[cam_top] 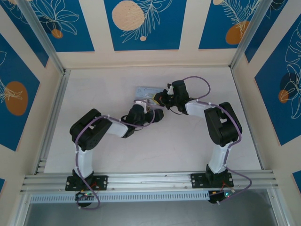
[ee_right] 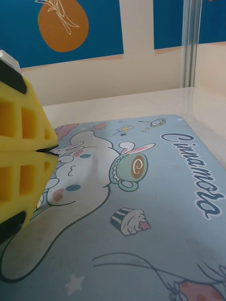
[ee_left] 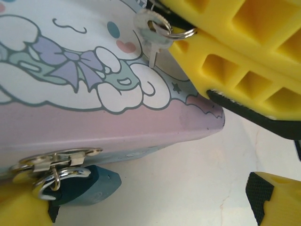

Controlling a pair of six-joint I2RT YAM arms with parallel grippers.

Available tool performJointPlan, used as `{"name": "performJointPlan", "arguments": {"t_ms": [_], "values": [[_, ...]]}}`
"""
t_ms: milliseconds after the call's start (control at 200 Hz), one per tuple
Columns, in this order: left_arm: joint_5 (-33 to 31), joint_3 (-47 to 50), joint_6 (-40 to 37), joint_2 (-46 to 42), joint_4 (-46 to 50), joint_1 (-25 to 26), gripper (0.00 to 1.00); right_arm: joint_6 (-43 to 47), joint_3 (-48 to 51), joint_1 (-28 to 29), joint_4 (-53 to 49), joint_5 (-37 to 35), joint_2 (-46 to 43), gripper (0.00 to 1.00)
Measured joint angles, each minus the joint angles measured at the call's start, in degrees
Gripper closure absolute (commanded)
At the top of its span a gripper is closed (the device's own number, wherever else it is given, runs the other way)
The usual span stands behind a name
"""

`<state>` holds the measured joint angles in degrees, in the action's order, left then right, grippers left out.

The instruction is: Unlock a padlock with a key

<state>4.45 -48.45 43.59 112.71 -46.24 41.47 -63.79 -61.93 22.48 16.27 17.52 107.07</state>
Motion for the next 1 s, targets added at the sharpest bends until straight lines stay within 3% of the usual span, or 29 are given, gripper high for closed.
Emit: {"name": "performJointPlan", "arguments": {"t_ms": [670,1000], "values": [[-2.21,3.08,10.03,0.96,-9.01,0.00,0.05,0.00,0.00,0.00,0.09,0.02,0.07,1.00],[-5.86,3.10,13.07,1.92,-9.31,0.04,0.27,0.00,-0.63,0.00,0.85,0.22,1.18,1.00]]}}
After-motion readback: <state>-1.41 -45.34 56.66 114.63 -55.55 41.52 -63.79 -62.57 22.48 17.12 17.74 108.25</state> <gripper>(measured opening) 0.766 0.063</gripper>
